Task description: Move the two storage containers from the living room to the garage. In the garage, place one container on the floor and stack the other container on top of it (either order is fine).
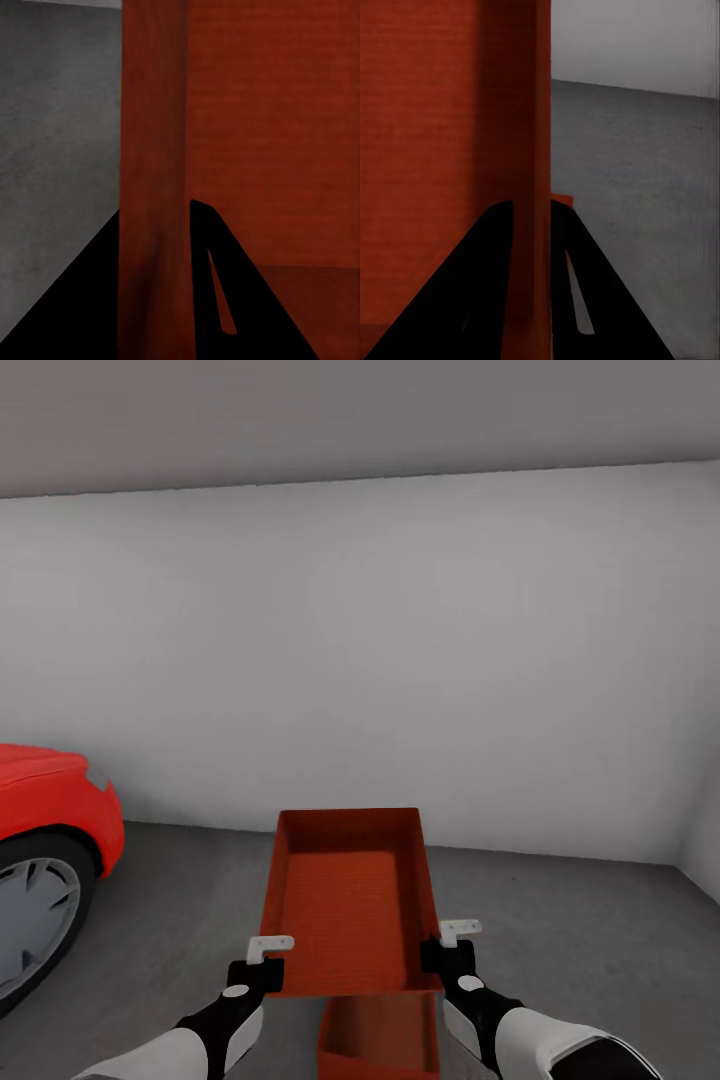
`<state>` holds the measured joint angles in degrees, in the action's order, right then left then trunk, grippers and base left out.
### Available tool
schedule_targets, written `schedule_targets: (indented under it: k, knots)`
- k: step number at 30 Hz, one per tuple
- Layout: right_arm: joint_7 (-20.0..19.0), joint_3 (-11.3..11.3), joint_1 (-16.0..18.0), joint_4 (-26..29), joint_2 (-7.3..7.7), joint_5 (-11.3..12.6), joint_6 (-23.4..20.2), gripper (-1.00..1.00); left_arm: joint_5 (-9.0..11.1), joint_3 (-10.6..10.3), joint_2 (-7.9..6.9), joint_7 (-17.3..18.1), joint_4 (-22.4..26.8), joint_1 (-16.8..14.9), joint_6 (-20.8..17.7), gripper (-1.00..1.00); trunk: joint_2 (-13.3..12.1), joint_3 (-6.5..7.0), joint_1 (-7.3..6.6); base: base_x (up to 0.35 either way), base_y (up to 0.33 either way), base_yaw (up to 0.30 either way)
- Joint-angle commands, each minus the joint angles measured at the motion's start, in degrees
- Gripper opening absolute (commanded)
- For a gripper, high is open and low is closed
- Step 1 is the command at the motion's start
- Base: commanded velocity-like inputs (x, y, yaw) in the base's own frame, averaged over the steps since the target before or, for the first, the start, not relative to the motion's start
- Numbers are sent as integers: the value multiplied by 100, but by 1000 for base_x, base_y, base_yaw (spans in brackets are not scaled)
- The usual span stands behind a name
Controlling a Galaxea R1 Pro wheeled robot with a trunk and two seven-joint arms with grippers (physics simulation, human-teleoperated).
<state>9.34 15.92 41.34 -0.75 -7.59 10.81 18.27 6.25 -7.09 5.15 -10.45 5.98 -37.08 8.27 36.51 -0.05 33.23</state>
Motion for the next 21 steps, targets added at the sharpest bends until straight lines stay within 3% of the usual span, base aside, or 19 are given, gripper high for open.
schedule_targets:
  k: [1,21]
  knots:
    - [7,-292,4,-4,-50,-8,1,-100,11,5,12,-37,9,-1,8,-100,3,-1,1,0,0,-277]
    - [7,-292,3,-4,-50,-8,1,-100,-8,5,20,-37,9,-1,9,-100,3,-1,1,0,0,-277]
